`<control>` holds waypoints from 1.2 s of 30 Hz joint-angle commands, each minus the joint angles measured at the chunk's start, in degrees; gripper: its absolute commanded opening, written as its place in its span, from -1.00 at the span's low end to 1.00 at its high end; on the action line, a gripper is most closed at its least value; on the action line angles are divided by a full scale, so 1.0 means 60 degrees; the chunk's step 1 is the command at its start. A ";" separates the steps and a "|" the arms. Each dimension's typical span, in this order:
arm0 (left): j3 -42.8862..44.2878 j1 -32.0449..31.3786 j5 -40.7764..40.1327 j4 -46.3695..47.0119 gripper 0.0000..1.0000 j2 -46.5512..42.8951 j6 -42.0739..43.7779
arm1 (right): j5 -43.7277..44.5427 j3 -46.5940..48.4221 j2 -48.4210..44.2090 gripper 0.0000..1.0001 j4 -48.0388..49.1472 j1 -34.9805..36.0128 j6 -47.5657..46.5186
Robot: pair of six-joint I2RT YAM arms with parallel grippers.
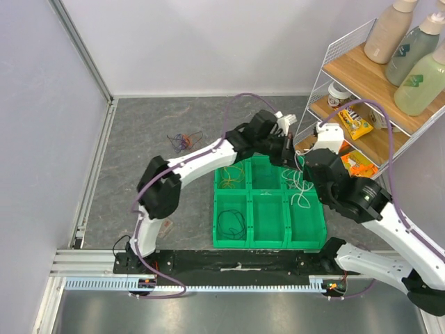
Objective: Untangle the cables
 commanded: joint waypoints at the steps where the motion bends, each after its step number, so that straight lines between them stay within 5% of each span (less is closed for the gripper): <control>1: 0.1793 -0.0204 -0.0095 -0.0573 -0.97 0.1291 0.0097 | 0.0991 -0.0330 -0.0936 -1.00 -0.0107 0.0006 0.0529; 5: 0.2805 -0.0204 0.0125 -0.1142 -0.89 0.2318 0.0111 | 0.1401 -0.0902 -0.1479 -1.00 -0.0166 0.0006 0.0866; 12: 0.2486 -0.0146 -0.0593 -0.1950 -0.09 0.1779 0.0886 | 0.1417 -0.1226 -0.1290 -1.00 -0.0239 0.0006 0.1189; 23: -0.0897 0.0279 -0.0769 -0.1306 0.22 -0.1164 0.1722 | 0.1943 -0.1182 -0.0719 -1.00 -0.0576 0.0006 0.1511; 27: -0.1747 0.0542 -0.0725 -0.1320 0.68 -0.2131 0.2000 | 0.2397 -0.0948 -0.0265 -1.00 -0.0649 -0.0023 0.1512; 36: -0.3841 0.1611 -0.0578 -0.0910 0.61 -0.4606 0.2147 | 0.3612 -0.0246 0.1097 -1.00 -0.0956 -0.0682 0.0853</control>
